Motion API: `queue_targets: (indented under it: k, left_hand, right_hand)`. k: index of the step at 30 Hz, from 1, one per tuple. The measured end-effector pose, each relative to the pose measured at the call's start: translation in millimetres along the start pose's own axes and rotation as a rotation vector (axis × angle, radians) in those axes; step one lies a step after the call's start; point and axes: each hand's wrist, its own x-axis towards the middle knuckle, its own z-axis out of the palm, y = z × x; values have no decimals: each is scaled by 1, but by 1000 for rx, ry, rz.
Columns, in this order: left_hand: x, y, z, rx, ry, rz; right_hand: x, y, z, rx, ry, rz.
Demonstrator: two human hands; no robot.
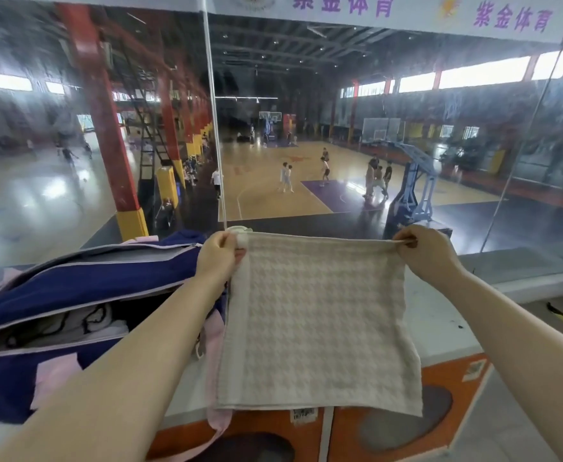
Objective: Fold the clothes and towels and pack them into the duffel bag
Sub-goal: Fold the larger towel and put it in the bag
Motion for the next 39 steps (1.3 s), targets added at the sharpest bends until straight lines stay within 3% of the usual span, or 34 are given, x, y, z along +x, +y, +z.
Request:
queue_targets:
  k: [4,8,13,20,28,33,36,39]
  left_hand:
    - [-30,-23,-6,78,-82,54]
    - [-65,-35,-18,66,-163,101]
    - [-102,-52,-40,350,-361,298]
    - [-130,-87,-60,670,-584,274]
    - [-132,-96,-63,843,-648,384]
    - [-129,-102,-67,824,-676,438]
    - [-128,-104,-66,786,-676,437]
    - [-128,-103,-60,721,-599,394]
  right_hand:
    - [-36,28,0,19,-35,28]
    - [-74,55,1,-116,-75,31]
    - [-127,60,-5,-13,-124,41]
    - [-187,73,4,24,-180,24]
    - [-212,87,30,44,-311,91]
    - [-210,95,50,185,-297,282]
    - [-202,89,60,437,-151,536]
    - [-195,89,69,677,-181,808]
